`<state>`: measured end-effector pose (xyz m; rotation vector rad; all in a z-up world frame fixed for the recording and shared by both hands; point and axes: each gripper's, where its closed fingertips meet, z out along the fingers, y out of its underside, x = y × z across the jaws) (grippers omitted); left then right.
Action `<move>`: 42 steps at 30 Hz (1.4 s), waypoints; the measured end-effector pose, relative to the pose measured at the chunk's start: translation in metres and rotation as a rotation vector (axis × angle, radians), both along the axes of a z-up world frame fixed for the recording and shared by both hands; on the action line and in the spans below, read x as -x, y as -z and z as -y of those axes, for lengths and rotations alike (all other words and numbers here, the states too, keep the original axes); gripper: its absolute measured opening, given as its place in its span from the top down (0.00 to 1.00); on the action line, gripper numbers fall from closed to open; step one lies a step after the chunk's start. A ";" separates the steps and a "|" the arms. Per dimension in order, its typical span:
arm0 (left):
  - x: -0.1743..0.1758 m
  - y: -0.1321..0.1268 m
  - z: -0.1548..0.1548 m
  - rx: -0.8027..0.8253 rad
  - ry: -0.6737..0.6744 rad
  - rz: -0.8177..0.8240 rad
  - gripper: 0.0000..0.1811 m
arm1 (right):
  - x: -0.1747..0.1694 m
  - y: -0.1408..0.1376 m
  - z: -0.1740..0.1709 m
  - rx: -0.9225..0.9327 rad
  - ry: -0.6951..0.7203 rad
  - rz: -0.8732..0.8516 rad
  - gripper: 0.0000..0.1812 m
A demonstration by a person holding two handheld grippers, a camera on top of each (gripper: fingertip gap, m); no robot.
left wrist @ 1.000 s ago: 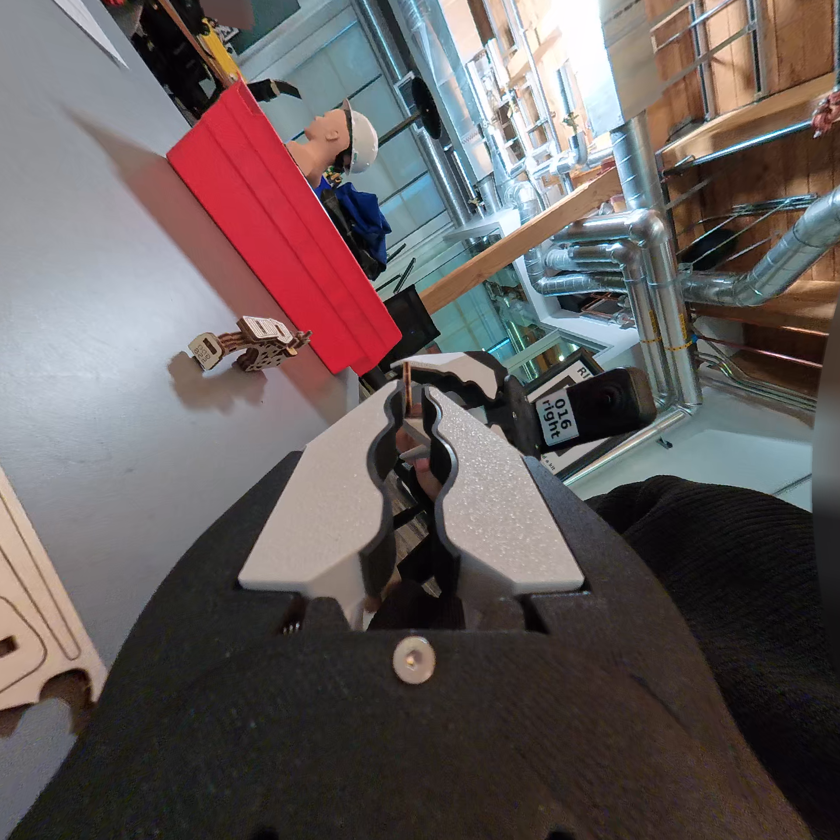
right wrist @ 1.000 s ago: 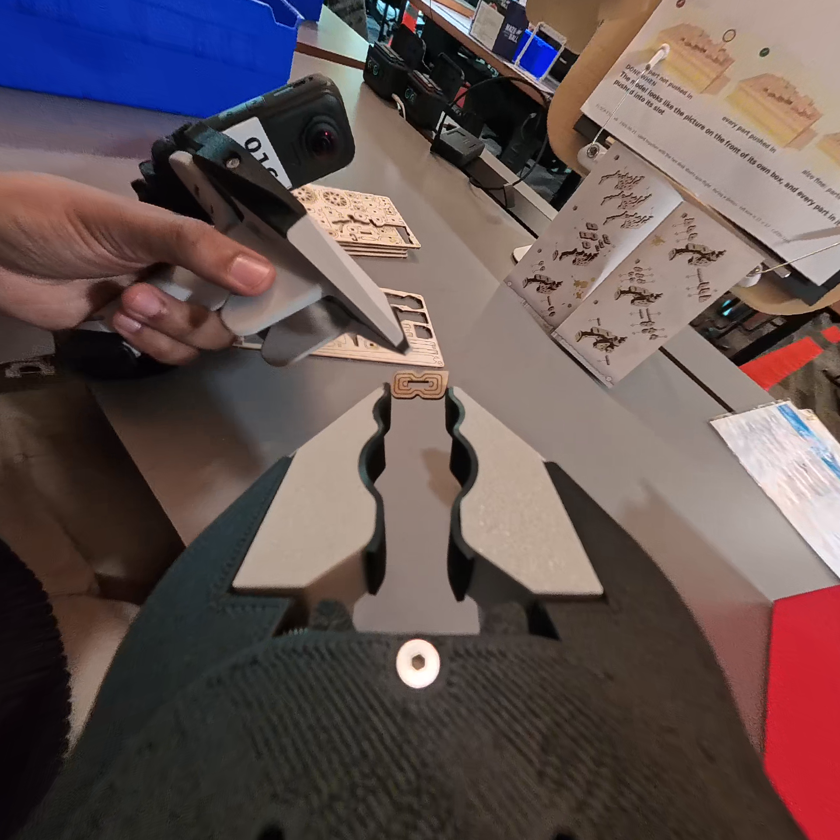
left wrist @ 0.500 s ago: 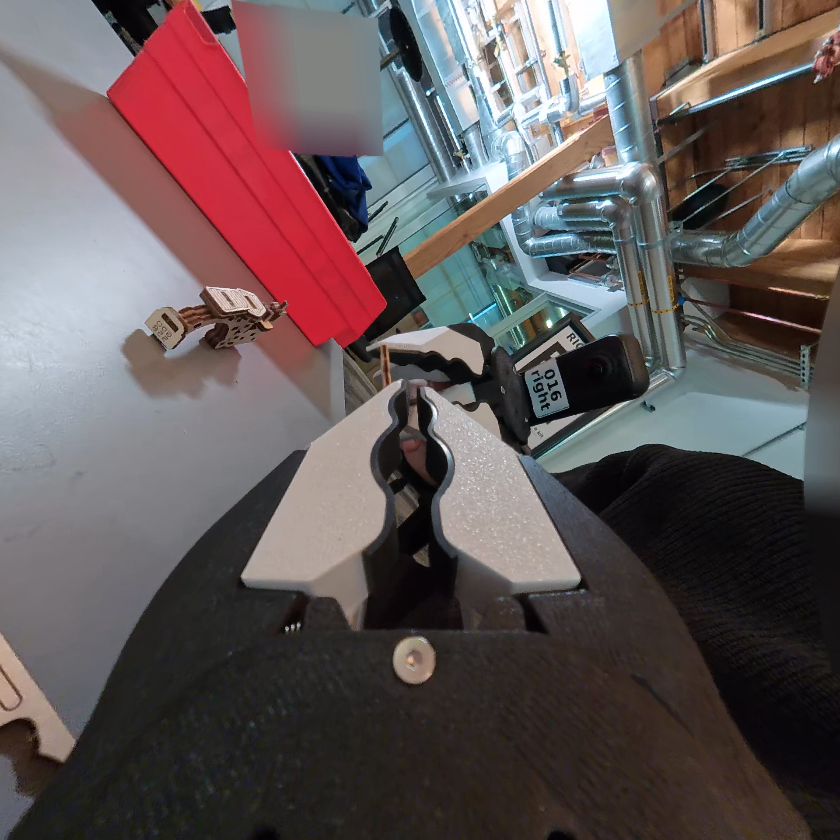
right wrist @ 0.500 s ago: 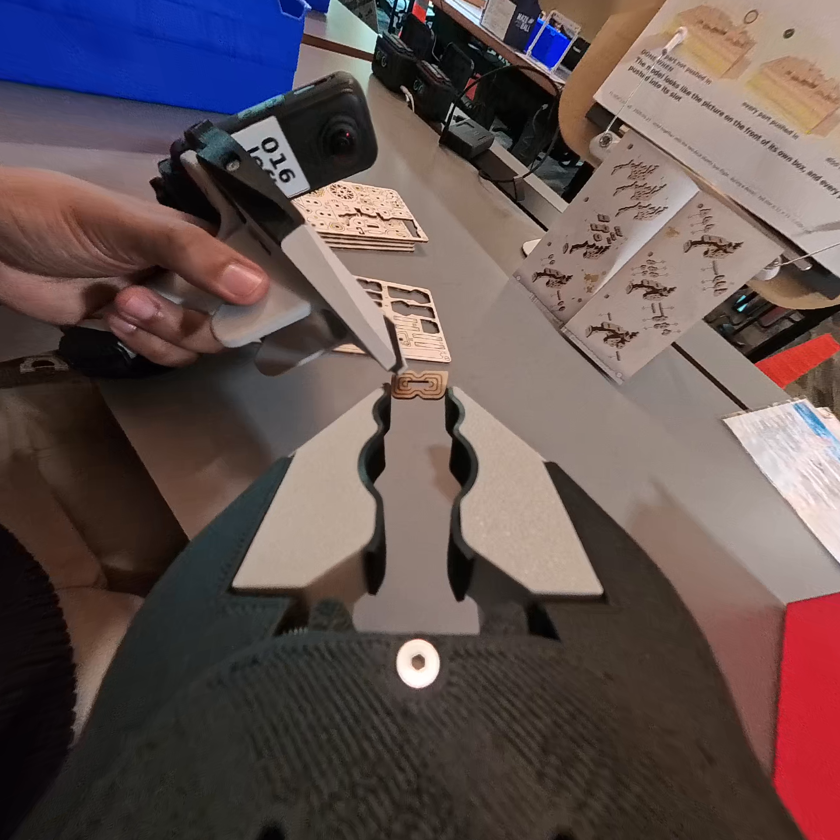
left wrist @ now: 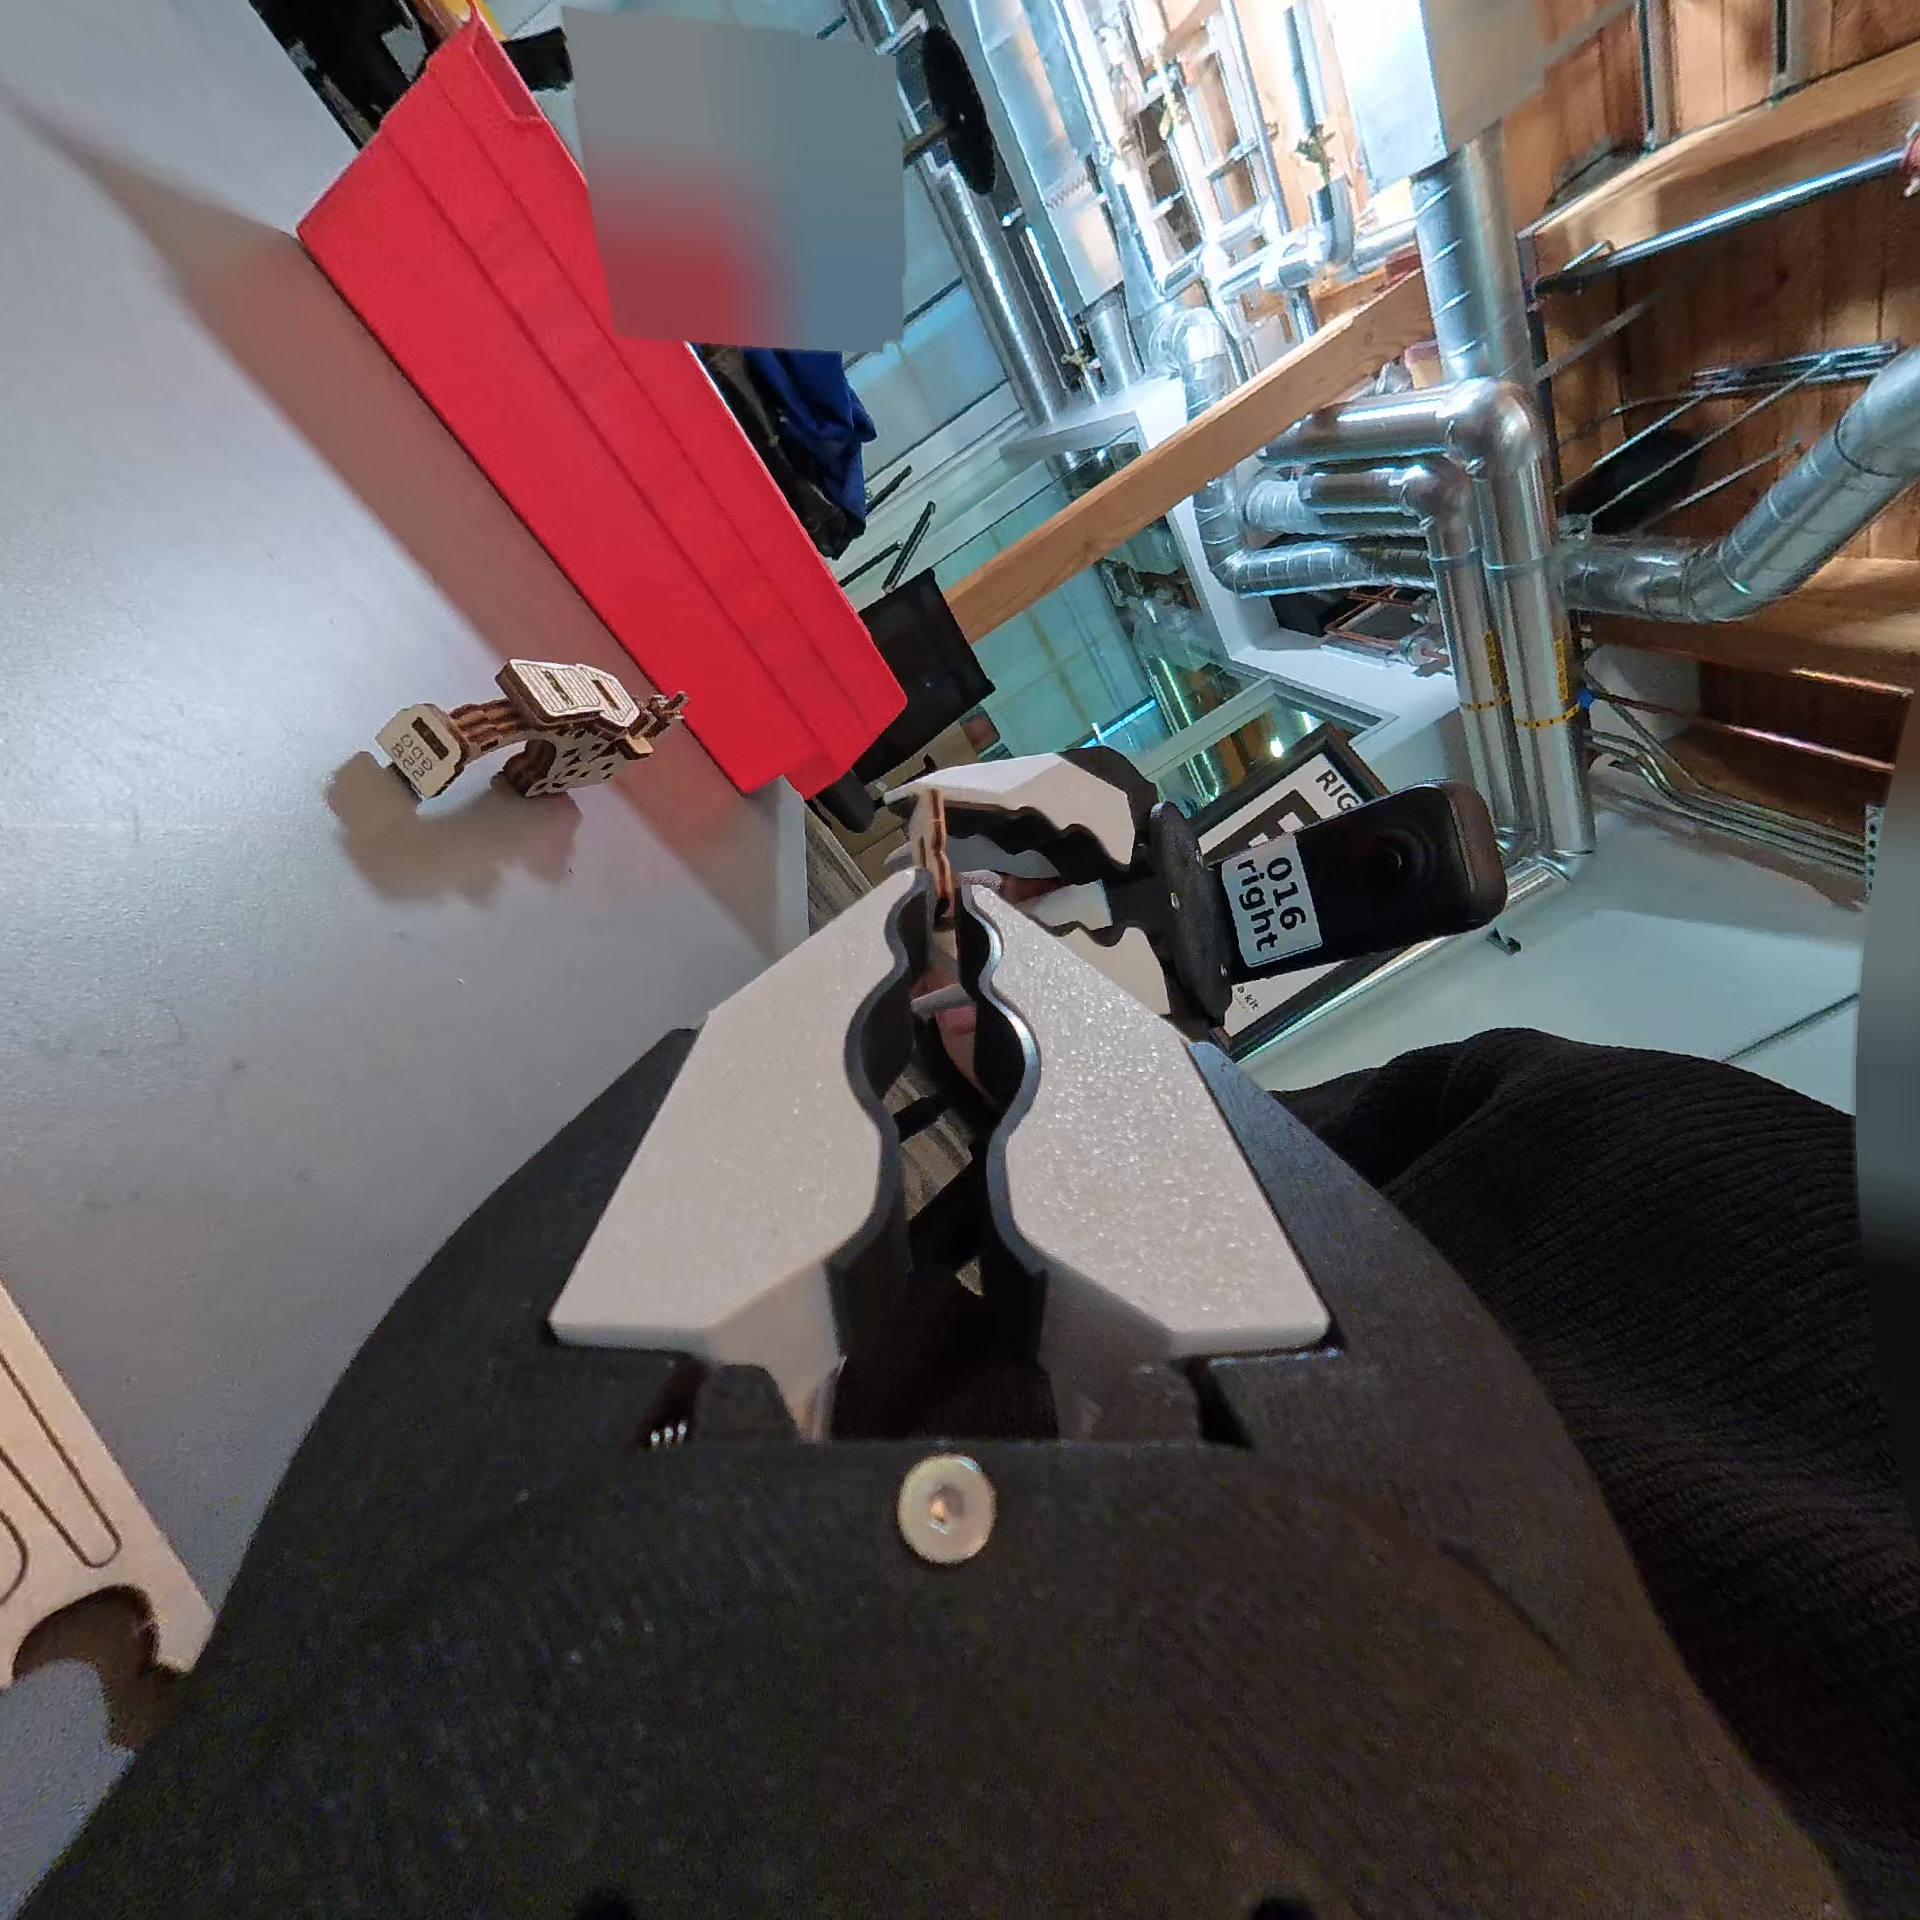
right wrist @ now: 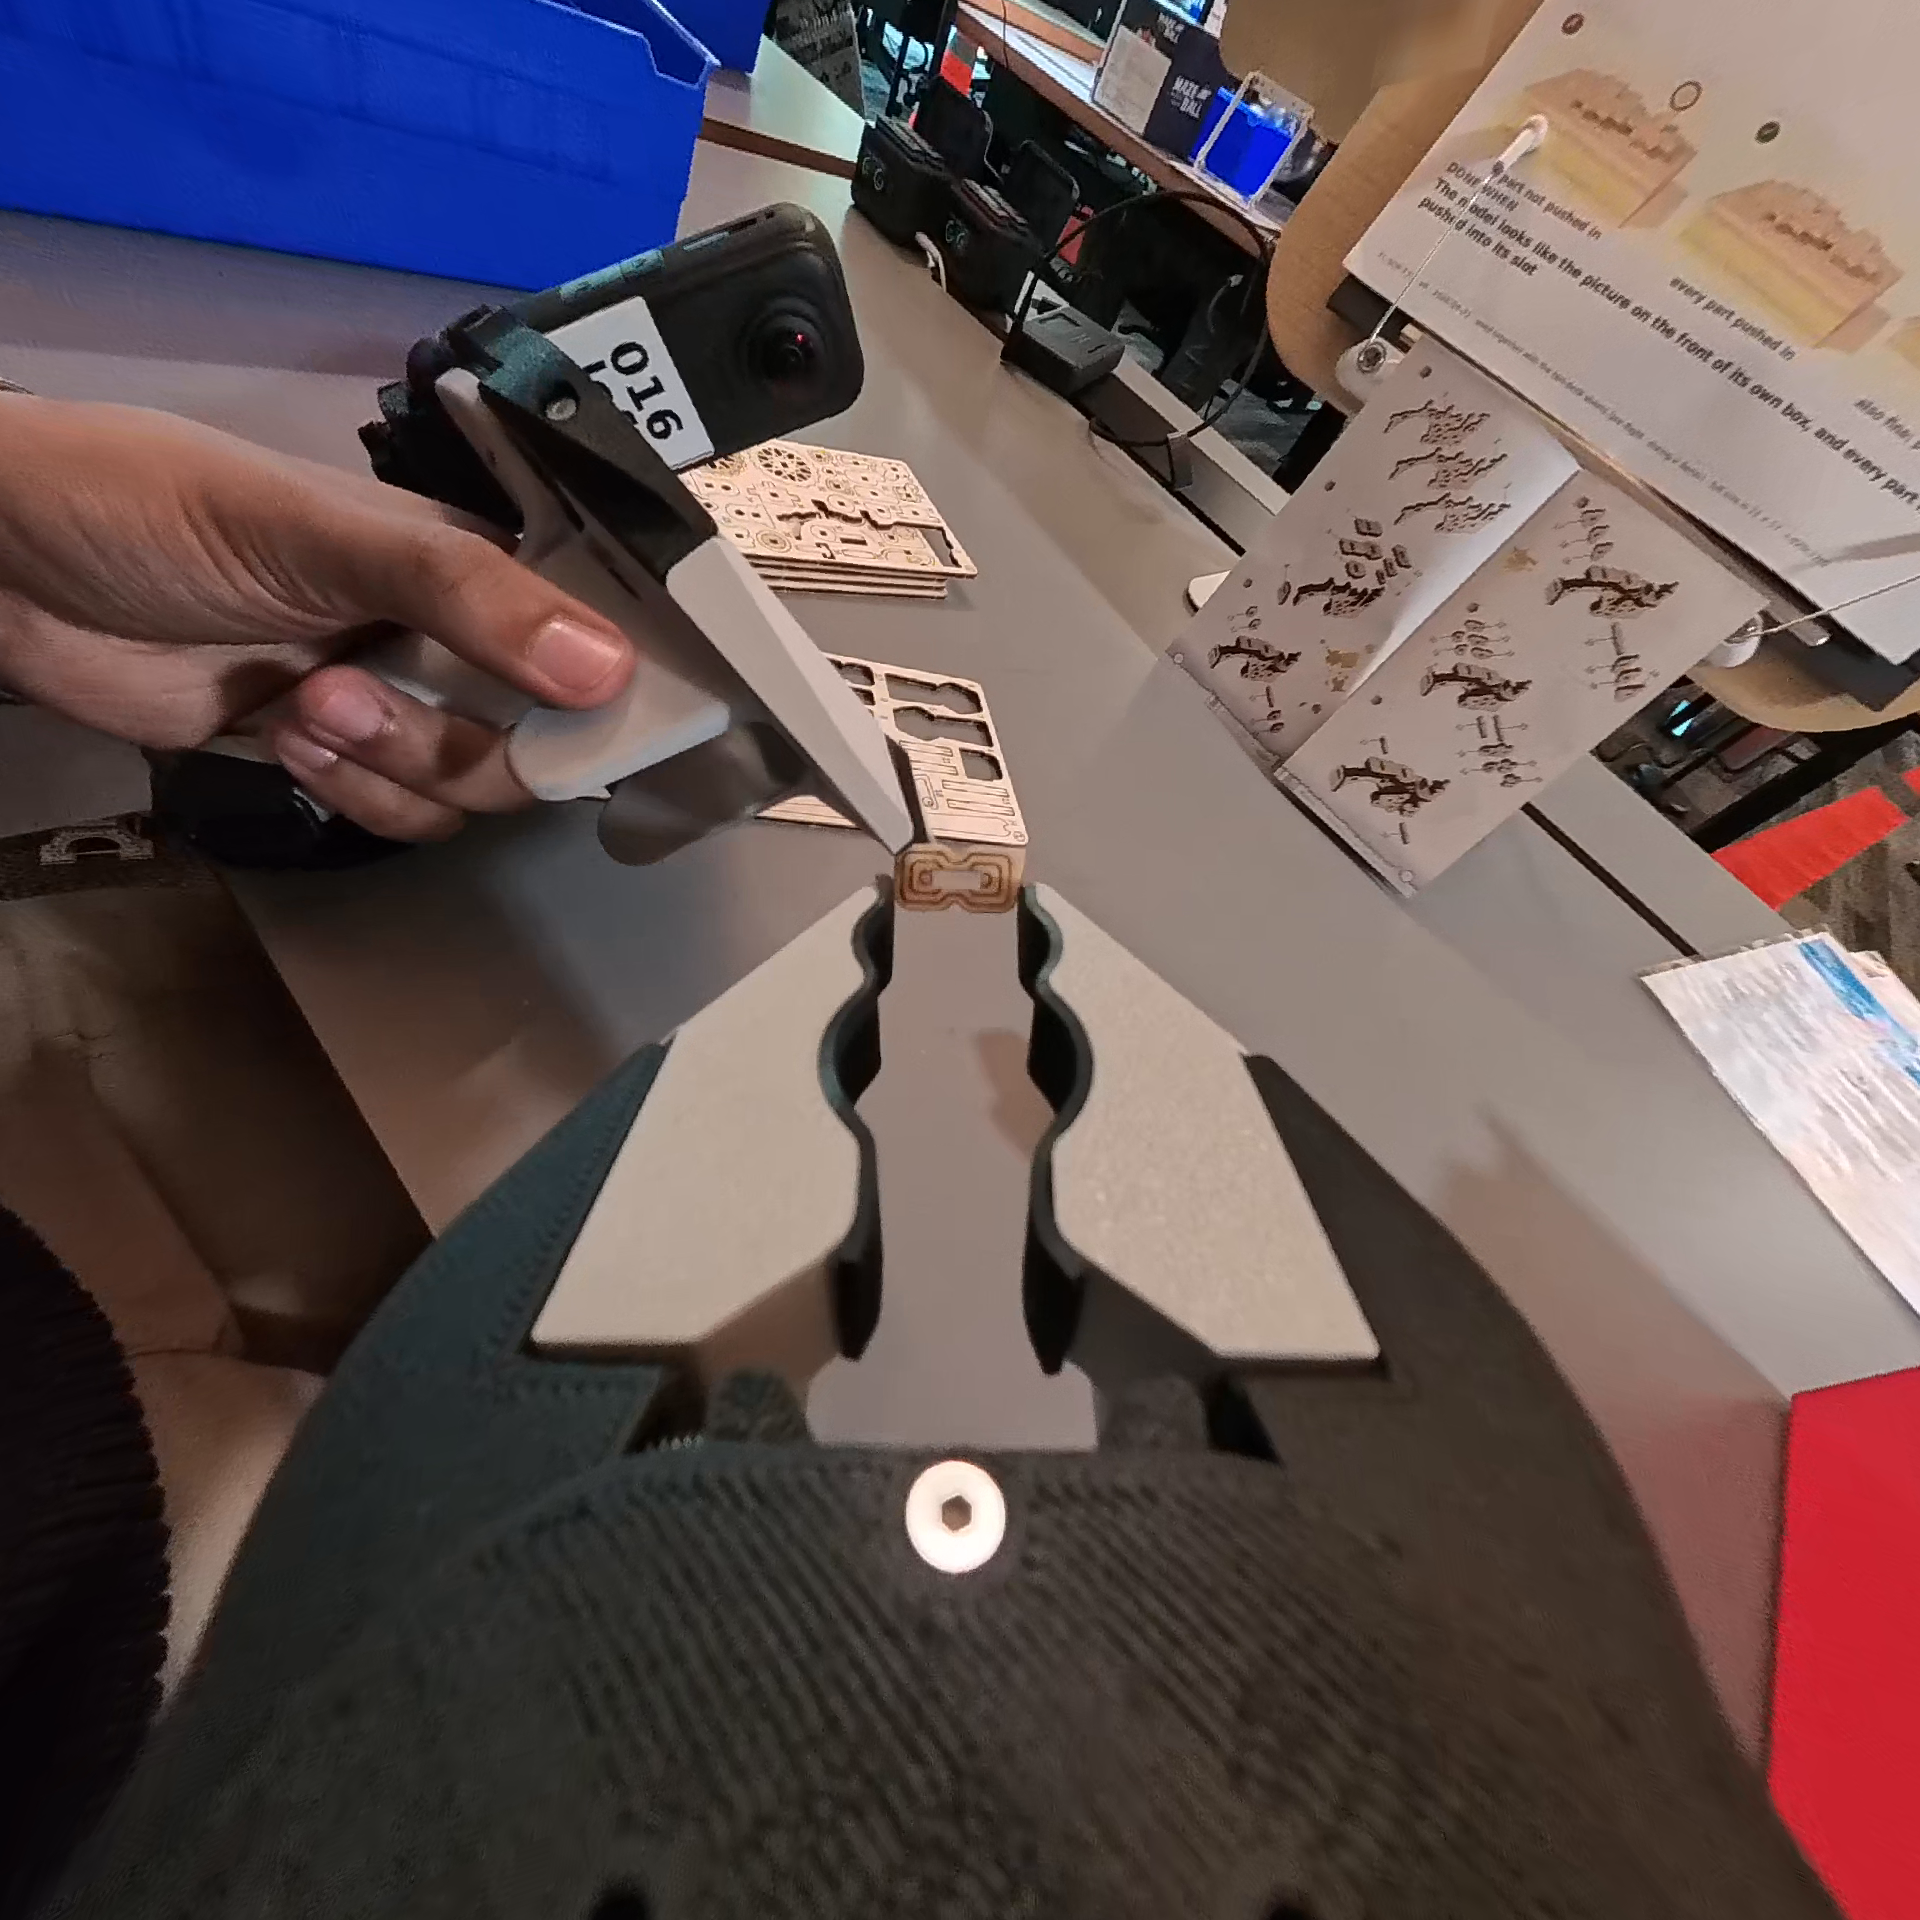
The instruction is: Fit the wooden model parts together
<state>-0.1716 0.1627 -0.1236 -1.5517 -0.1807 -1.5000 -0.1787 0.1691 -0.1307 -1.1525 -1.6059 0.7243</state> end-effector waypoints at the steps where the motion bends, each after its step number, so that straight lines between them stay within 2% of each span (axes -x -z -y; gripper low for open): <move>1: 0.000 -0.001 0.000 -0.003 0.003 0.003 1.00 | 0.000 0.000 0.000 0.003 0.000 0.002 0.87; 17: 0.006 -0.002 -0.001 0.002 -0.021 0.053 0.97 | 0.000 0.000 -0.001 0.001 0.000 0.000 0.88; 25: 0.000 0.003 -0.002 0.036 0.006 0.055 0.89 | -0.001 -0.001 0.001 0.005 -0.018 -0.005 0.87; 42: -0.008 -0.001 0.002 0.020 0.070 0.092 0.95 | -0.001 -0.003 0.006 0.019 -0.052 -0.019 0.88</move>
